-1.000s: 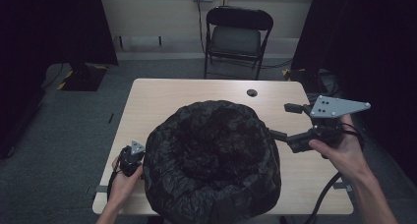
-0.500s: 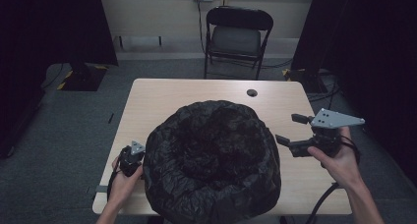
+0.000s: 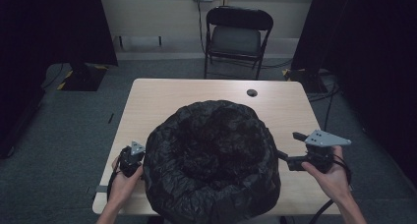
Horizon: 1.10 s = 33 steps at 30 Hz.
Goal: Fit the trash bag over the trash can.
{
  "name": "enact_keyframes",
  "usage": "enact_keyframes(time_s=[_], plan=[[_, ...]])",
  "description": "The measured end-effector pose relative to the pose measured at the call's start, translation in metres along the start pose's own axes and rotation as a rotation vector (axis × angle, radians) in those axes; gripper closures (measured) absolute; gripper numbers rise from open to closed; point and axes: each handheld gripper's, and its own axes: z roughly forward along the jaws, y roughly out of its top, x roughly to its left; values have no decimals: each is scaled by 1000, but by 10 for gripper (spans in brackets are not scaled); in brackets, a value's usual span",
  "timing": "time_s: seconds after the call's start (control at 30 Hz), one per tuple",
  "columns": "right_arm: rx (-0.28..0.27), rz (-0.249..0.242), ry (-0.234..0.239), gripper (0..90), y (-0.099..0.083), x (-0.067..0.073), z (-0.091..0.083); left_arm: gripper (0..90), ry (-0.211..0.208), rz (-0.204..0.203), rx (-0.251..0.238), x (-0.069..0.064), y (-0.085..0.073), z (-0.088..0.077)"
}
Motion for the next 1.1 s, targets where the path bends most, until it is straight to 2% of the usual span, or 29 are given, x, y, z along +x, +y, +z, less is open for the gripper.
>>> enact_keyframes(time_s=[0.2,0.3,0.53,0.73,0.83,1.0,1.1], plan=[[16,55,-53,126,-22,-7,10,0,0,-2,2,0,0,0],[29,106,-65,127,-35,-10,13,0,4,-6,2,-2,-1,-2],[82,166,-101,128,-62,-11,20,0,8,-10,1,-4,-2,-3],[151,214,-140,128,-81,-12,27,0,13,-14,1,-5,-3,-3],[172,235,-174,128,-88,-16,28,0,14,-22,0,-6,-3,-3],[211,281,-235,128,-102,-27,27,0,13,-14,5,-6,-3,-4],[216,324,-246,128,-108,-34,26,0,12,-17,4,-7,-3,-4]])
